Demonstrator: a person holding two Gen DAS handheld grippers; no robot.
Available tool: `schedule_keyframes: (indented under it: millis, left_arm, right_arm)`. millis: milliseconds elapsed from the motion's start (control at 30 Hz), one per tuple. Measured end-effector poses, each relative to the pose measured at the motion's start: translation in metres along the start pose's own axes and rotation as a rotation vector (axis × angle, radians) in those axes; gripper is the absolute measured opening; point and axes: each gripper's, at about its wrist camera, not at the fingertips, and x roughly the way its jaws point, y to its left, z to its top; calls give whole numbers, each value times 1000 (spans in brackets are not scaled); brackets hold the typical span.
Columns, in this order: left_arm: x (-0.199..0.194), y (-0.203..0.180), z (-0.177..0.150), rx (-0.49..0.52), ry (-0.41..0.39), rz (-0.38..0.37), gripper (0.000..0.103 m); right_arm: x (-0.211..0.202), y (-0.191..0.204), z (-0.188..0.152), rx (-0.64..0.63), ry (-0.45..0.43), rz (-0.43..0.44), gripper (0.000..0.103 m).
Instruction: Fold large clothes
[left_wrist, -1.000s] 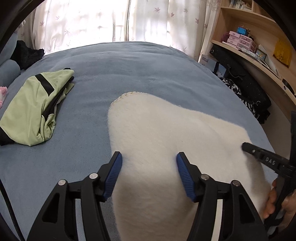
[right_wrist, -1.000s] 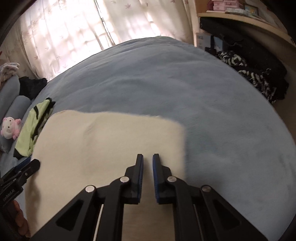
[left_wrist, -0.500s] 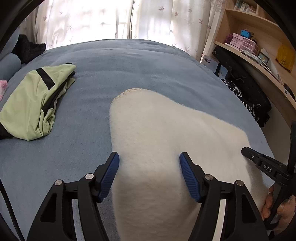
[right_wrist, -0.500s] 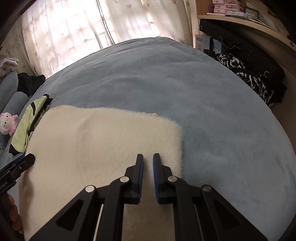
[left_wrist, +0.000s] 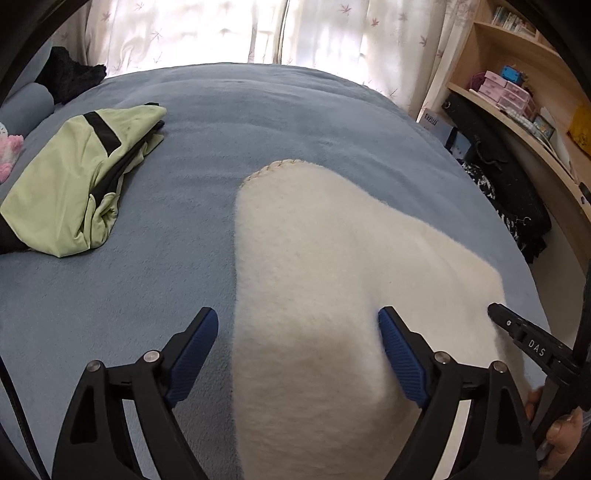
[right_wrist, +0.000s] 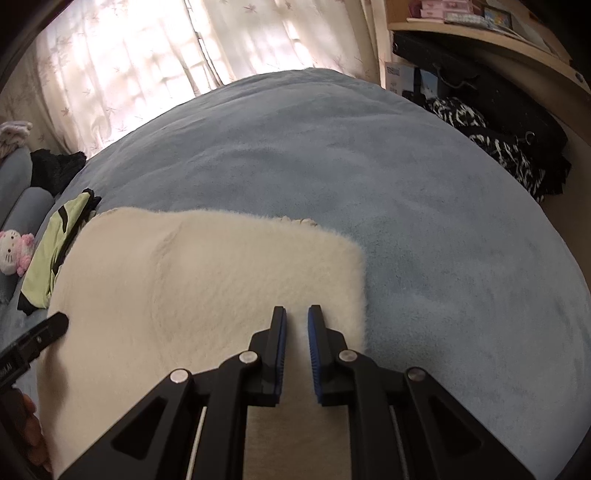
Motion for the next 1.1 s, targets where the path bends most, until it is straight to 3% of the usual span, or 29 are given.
schedule_keyframes:
  millis: [167,500,667,833,1100]
  left_arm:
    - [-10,2,0,-33,49,-7,87]
    - [-62,5,-24,29,116,-86,87]
    - [-88,9,-39,52,141,-119,87]
    - [-102,18,-55,34,187,-159,87]
    - [-102,36,-69,-8,266,-213,87]
  right_arm:
    - [-12,5,-1,-11,41,68,41]
    - [-66,0,-27,51,129,203,46]
    - [-90,-1,-47,41,162,244,78]
    - [-99,2,-66,55,242,297,81]
    - [-110,-7,-74,44,247,278,81]
